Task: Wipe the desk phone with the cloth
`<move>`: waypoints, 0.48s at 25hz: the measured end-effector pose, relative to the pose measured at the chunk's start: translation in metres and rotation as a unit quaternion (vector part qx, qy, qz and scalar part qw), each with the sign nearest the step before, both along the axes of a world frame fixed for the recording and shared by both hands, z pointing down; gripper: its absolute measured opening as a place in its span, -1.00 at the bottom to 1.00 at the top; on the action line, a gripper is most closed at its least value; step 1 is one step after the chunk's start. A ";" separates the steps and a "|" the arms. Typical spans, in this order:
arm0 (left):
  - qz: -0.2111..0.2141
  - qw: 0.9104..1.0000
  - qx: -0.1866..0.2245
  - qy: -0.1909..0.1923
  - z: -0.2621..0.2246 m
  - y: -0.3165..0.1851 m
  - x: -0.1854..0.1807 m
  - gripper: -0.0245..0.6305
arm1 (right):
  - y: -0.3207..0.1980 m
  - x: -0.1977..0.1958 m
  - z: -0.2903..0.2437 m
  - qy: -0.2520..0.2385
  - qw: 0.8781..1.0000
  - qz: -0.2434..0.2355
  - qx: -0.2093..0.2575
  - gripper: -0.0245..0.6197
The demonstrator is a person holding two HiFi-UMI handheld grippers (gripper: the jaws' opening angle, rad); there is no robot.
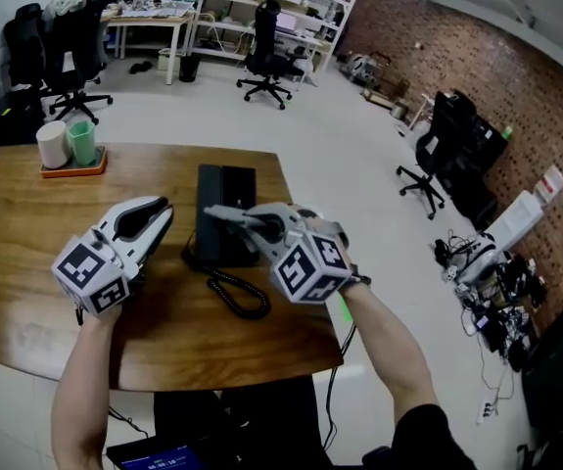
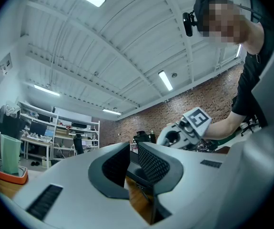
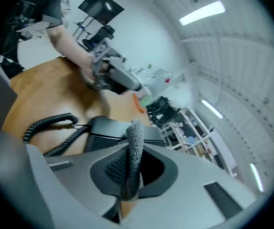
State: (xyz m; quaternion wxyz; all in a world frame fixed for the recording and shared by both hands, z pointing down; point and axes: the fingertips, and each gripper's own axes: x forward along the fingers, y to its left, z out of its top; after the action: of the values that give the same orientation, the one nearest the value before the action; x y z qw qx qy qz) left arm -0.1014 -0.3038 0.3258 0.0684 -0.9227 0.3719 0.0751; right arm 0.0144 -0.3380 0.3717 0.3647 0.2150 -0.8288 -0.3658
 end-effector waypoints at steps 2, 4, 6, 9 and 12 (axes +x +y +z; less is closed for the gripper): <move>-0.001 1.000 -0.001 0.003 0.002 -0.001 -0.002 -0.80 | -0.051 -0.001 -0.027 -0.079 0.995 0.062 0.019 -0.84; -0.002 1.000 -0.002 0.007 0.003 -0.001 -0.004 -0.80 | -0.092 -0.004 -0.041 -0.116 0.987 0.110 0.021 -0.84; -0.002 1.000 -0.004 0.011 0.004 0.000 -0.003 -0.80 | -0.119 -0.007 -0.041 -0.119 0.983 0.137 0.024 -0.84; -0.002 1.000 -0.003 0.012 0.000 0.002 0.001 -0.80 | -0.128 -0.008 -0.030 -0.096 0.985 0.143 0.014 -0.84; 0.001 1.000 -0.001 0.008 -0.005 0.003 0.005 -0.81 | -0.101 -0.002 -0.018 -0.075 0.991 0.111 0.000 -0.84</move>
State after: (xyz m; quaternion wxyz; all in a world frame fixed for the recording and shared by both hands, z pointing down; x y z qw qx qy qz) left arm -0.0960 -0.3007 0.3210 0.0642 -0.9224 0.3720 0.0819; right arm 0.0128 -0.4389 0.3533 0.3395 0.3323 -0.8249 -0.3063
